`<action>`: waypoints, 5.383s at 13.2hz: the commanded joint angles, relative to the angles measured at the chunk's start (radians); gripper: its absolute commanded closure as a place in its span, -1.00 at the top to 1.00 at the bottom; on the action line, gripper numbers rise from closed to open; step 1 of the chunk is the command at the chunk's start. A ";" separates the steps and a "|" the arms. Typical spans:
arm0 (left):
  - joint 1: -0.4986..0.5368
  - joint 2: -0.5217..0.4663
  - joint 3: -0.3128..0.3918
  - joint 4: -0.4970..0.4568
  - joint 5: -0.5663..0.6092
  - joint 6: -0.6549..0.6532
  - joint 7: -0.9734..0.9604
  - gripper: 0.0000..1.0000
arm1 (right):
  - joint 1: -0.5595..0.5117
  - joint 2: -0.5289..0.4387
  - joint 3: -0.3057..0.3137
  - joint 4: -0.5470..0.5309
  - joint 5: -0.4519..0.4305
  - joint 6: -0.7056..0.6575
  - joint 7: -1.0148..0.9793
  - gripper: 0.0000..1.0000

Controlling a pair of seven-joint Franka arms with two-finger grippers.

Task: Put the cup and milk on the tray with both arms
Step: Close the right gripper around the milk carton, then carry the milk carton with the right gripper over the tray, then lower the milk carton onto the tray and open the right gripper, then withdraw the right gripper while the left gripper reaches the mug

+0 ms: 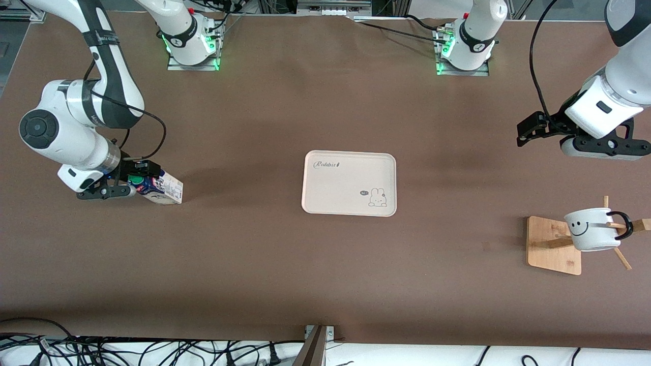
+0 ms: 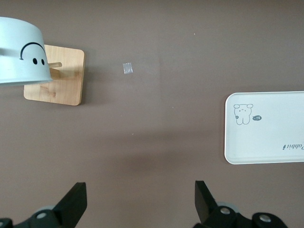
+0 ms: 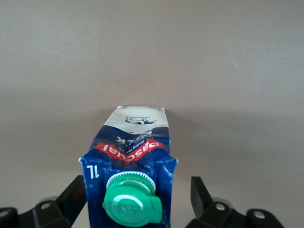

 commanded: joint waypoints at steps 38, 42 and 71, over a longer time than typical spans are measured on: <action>0.002 0.016 0.000 0.035 -0.004 -0.025 0.003 1.00 | 0.642 0.426 0.123 0.713 0.010 -0.250 0.881 -0.03; 0.002 0.016 0.000 0.034 -0.005 -0.027 -0.009 1.00 | 0.652 0.456 0.123 0.710 -0.010 -0.221 0.883 -0.03; 0.146 0.036 0.020 -0.293 0.056 0.526 -0.018 1.00 | 0.073 -0.259 0.005 0.380 0.073 -0.620 0.048 1.00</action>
